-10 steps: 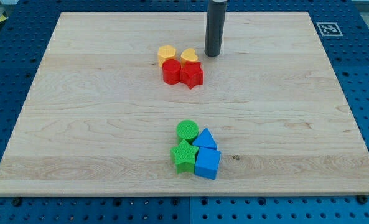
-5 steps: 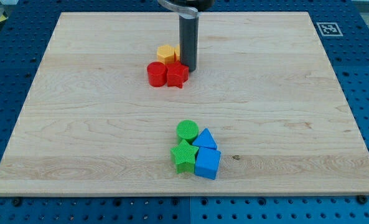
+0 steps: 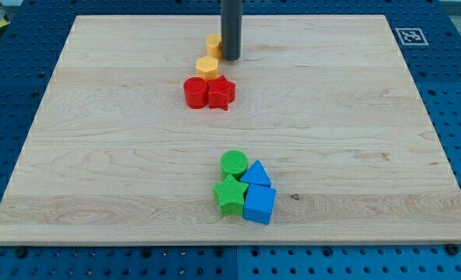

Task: Move the yellow heart to the top left of the board

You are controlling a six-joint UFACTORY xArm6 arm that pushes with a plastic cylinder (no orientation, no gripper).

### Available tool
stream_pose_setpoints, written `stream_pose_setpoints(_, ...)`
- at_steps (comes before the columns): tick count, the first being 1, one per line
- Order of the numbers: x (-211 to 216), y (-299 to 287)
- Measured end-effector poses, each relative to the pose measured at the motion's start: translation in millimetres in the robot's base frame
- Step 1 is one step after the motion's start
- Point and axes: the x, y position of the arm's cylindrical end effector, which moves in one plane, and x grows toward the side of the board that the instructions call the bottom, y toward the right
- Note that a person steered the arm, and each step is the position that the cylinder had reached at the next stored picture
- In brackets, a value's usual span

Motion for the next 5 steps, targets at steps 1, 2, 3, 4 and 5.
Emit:
stream_pose_setpoints(1, -11.1, -1.5)
stream_pose_setpoints(2, -34.0, 14.1)
stream_pose_setpoints(3, -41.4, 9.2)
stream_pose_setpoints(4, -13.7, 6.2)
stream_pose_setpoints(5, -8.5, 9.7)
